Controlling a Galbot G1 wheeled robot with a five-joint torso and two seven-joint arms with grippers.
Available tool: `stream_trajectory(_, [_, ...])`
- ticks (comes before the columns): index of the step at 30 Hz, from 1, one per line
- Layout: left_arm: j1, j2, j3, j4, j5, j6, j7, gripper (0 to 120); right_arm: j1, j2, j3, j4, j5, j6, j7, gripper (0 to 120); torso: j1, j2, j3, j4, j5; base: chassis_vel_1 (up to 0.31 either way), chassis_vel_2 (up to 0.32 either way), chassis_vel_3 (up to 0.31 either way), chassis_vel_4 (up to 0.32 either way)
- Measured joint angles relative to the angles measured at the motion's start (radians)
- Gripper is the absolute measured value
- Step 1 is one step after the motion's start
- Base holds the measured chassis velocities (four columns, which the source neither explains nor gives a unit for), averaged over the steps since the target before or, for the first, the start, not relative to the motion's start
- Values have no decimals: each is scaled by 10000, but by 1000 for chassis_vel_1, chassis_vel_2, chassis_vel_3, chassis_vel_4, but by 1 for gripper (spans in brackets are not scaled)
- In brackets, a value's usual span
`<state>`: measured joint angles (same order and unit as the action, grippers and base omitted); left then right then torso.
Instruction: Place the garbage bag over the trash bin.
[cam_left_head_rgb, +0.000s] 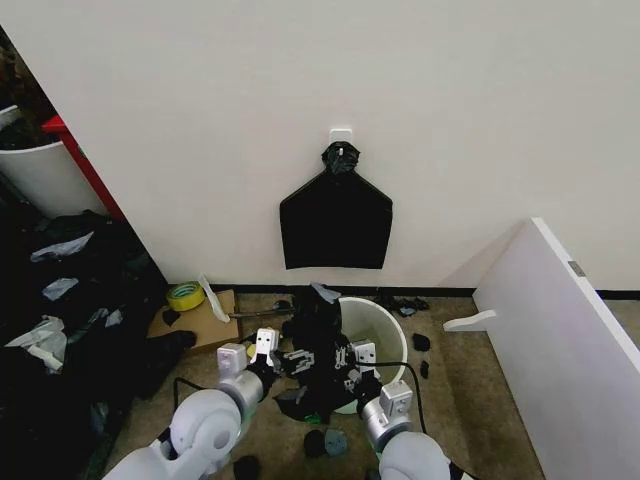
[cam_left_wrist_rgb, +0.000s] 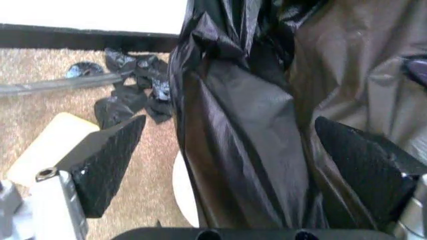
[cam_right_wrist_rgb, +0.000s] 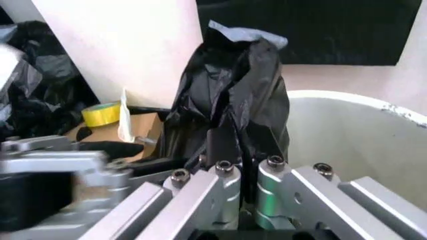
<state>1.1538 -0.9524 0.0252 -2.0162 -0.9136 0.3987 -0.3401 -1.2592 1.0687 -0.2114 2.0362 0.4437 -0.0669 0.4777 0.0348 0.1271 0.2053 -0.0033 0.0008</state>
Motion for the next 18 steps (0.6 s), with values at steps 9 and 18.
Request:
stream_trajectory(9, [-798, -354, 619, 674, 302, 329, -284, 100, -60, 120, -33, 59, -163, 327, -262, 0, 0, 0, 0, 0, 0, 0, 0, 0, 0])
stream_trajectory(18, [-951, -637, 777, 1069, 489, 654, -493, 72, -1, 127, 18, 48, -211, 633, -475, 0, 0, 0, 0, 1, -1, 0, 0, 0, 0])
